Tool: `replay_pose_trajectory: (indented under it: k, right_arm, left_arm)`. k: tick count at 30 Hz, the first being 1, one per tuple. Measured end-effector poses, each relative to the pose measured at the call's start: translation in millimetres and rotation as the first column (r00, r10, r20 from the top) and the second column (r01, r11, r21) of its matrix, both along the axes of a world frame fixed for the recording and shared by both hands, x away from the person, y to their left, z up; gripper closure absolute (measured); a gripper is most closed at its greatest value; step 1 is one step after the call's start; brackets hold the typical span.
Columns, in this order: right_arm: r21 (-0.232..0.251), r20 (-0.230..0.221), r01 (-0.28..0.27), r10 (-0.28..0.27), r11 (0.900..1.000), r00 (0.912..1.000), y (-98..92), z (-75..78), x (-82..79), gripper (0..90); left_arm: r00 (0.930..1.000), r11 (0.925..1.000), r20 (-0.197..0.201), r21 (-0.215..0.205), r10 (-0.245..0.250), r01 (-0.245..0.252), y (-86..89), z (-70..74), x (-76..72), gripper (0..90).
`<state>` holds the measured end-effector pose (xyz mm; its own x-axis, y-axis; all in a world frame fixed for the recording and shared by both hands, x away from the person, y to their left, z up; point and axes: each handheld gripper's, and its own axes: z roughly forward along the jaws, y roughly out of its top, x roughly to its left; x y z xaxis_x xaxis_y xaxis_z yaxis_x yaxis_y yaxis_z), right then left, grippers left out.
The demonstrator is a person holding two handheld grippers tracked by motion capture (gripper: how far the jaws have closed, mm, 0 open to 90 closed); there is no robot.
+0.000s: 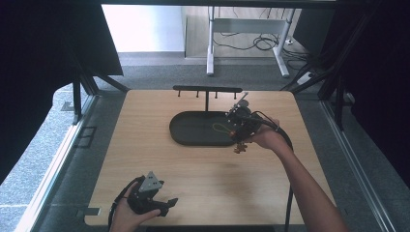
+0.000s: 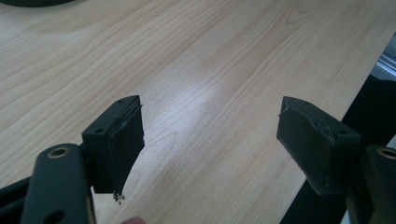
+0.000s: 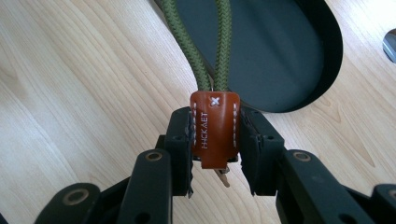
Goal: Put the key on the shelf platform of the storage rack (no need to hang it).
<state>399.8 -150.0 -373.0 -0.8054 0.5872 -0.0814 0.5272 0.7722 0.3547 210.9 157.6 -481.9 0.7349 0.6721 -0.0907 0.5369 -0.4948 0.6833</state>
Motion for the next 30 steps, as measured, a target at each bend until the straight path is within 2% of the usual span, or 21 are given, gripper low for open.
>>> replay_pose_trajectory:
  k: [30]
  right_arm:
    - [-0.004, 0.006, -0.011, 0.011, 1.000, 0.9999, 14.2, 0.4, 11.3, 66.6]
  left_arm:
    - [1.0000, 0.9999, 0.000, 0.014, -0.009, 0.009, -2.2, -1.8, 0.8, 23.2]
